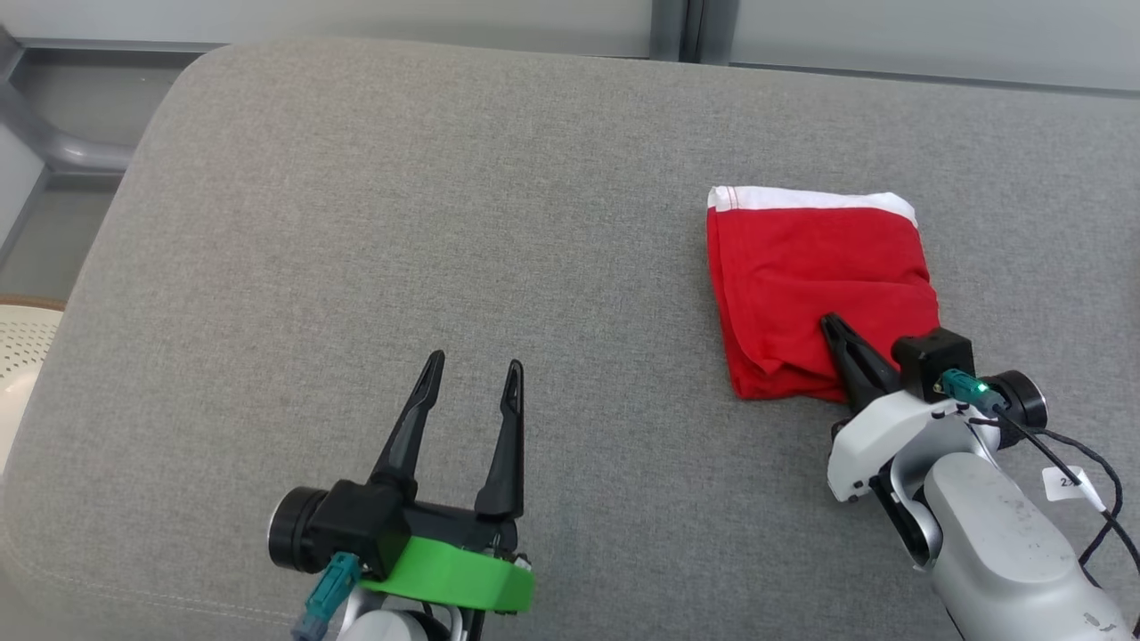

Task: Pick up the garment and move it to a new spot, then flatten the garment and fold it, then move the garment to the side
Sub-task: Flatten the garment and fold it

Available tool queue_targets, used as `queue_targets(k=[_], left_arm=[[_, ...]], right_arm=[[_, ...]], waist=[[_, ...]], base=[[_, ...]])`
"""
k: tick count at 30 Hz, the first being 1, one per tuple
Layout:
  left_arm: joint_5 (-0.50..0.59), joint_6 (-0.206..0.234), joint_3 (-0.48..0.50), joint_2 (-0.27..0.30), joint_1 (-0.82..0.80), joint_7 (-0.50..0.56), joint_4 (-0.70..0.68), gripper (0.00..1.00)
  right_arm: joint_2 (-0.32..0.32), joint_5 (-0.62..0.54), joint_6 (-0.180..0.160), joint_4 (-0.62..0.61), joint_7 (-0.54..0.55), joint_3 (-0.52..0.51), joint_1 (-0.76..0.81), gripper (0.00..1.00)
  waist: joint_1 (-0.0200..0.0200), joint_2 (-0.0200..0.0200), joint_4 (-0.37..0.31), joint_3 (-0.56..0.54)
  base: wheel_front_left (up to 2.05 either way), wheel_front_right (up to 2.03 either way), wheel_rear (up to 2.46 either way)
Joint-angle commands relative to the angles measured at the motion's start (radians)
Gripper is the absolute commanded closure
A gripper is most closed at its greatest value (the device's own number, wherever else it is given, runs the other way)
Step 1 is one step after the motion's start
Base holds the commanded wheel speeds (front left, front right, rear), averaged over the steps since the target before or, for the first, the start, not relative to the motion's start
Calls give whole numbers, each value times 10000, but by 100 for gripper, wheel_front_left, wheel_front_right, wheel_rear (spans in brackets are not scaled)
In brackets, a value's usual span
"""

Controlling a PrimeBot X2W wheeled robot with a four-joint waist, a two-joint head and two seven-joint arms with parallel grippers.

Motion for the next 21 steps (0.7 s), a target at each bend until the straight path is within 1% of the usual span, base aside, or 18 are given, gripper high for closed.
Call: queue_targets(k=[1, 4, 8, 10, 14, 18, 19, 20, 21], left_arm=[[81, -44, -10, 22, 104, -22, 20, 0], [121, -114, -54, 22, 79, -22, 47, 0], [171, -167, -83, 21, 69, -24, 96, 0], [182, -181, -60, 21, 98, -24, 132, 0], [227, -121, 71, 21, 247, -22, 160, 0], [330, -77, 265, 22, 469, -22, 128, 0], [344, -62, 312, 21, 541, -24, 106, 0], [341, -43, 374, 22, 603, -22, 92, 0], [355, -16, 465, 21, 667, -24, 67, 0]], right_arm=[[88, 3, -18, 135, -34, -83, 62, 100], [337, -14, -18, 479, -32, -53, -68, 100], [462, 5, -18, 1068, -29, 173, -248, 100], [518, 4, -18, 1112, -28, 190, -334, 100], [489, -40, -18, 479, -28, 50, 51, 100], [477, 150, -18, -802, -30, -156, 724, 100], [468, 183, -18, -1192, -30, -284, 987, 64], [470, 158, -18, -1494, -30, -386, 1207, 24], [481, 122, -18, -1865, -30, -534, 1457, 0]], waist=[[0, 0, 46, -15], [0, 0, 137, 9], [0, 0, 233, 19], [0, 0, 243, -33], [0, 0, 87, -279], [0, 0, -284, -636], [0, 0, -400, -719], [0, 0, -510, -791], [0, 0, -653, -873]], base=[[0, 0, 0], [0, 0, 0], [0, 0, 0], [0, 0, 0], [0, 0, 0], [0, 0, 0], [0, 0, 0], [0, 0, 0], [0, 0, 0]])
